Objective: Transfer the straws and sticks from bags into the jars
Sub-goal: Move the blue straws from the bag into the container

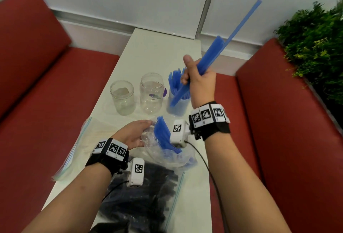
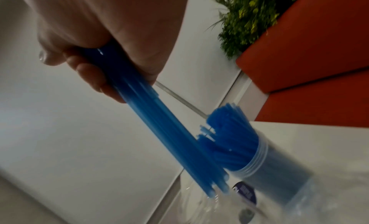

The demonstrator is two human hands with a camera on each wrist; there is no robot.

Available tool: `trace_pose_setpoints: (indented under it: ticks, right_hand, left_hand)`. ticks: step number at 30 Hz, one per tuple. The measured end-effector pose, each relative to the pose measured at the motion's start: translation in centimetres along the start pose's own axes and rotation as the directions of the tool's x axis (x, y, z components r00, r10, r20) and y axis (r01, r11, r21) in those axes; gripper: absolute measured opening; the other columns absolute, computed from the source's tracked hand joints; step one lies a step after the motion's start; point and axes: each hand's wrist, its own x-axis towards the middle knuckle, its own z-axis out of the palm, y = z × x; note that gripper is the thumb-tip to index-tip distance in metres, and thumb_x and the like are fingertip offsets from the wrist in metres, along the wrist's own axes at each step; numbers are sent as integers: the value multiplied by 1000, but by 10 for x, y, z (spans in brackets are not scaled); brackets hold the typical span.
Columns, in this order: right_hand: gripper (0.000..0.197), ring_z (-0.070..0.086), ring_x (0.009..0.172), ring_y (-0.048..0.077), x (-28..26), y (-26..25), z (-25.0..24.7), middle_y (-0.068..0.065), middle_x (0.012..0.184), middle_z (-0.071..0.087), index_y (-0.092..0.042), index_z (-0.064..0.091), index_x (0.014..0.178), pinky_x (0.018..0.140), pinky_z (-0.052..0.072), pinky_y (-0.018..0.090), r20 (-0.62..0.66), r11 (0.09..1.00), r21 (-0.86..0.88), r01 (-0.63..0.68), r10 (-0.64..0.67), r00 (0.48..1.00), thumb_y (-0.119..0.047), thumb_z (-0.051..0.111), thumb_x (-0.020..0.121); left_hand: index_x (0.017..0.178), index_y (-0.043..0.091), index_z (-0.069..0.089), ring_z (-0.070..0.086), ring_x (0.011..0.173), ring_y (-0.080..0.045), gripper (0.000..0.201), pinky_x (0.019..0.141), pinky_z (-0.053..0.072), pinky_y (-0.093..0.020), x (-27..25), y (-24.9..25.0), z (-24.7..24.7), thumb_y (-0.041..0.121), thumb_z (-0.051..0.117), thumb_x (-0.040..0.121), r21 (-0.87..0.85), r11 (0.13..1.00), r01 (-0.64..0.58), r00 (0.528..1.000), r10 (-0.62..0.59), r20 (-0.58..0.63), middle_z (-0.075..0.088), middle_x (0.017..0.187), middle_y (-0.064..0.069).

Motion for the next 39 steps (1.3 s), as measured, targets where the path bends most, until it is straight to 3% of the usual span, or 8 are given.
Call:
trace_pose_setpoints:
  ticks: [4,7,18,25,31,34,37,39]
  right_hand:
    - [39,48,55,19,26,22,-17,8,60,51,-22,51,64,61,48,33,-37,992,-125,-31,27,999,-39,77,87]
    - [40,49,54,16,45,36,-20,8,60,53,-20,51,66,58,48,28,-58,979,-195,-58,47,997,-42,78,85]
    - [42,48,53,15,96,81,-18,9,61,53,-9,53,72,61,48,27,-65,950,-291,-112,98,993,-40,77,86]
    - [30,62,63,14,100,112,-21,2,66,64,-8,62,83,71,55,30,-125,941,-292,-168,137,983,-30,82,83]
    - [27,67,74,25,113,91,-18,11,75,65,-16,58,100,76,56,36,-109,969,-246,-25,-2,994,-12,77,82]
    - [26,64,75,19,119,79,-20,5,78,64,-17,59,105,75,55,31,-111,964,-256,71,-103,989,-8,70,83]
    - [18,63,102,9,124,72,-21,-3,107,69,-17,65,111,98,50,35,-18,855,-468,225,-264,964,-19,63,93]
    - [25,51,130,14,125,76,-23,-2,133,61,-19,65,122,117,33,45,101,689,-659,301,-316,943,-28,56,101]
  left_hand:
    - [120,9,68,75,90,-28,27,70,62,-41,-3,0,0,25,51,106,-6,1000,6,1000,-6,20,74,116,-15]
    - [123,8,66,72,97,-30,29,72,62,-42,-3,2,0,25,51,106,-10,1000,1,1000,-1,24,72,120,-17]
    - [118,11,70,67,95,-33,28,74,61,-44,13,4,-8,27,51,106,-17,1000,21,1000,-21,12,70,115,-14]
    - [121,10,68,69,93,-32,28,73,61,-43,22,6,-10,26,49,107,-31,999,38,999,-38,-14,70,116,-13]
    - [119,12,68,70,81,-25,27,69,60,-41,29,10,-8,27,48,107,-20,999,29,999,-29,-23,71,104,-6]
    - [115,13,70,71,75,-22,26,65,59,-38,29,10,-8,27,50,106,-18,999,26,999,-27,-27,73,96,-3]
    - [116,12,70,73,77,-23,26,67,61,-40,28,10,-7,27,51,106,-24,999,24,999,-24,-28,75,97,-2]
    - [116,12,70,73,79,-24,26,72,62,-42,27,9,-8,27,51,106,-23,999,23,999,-24,-26,75,98,-3]
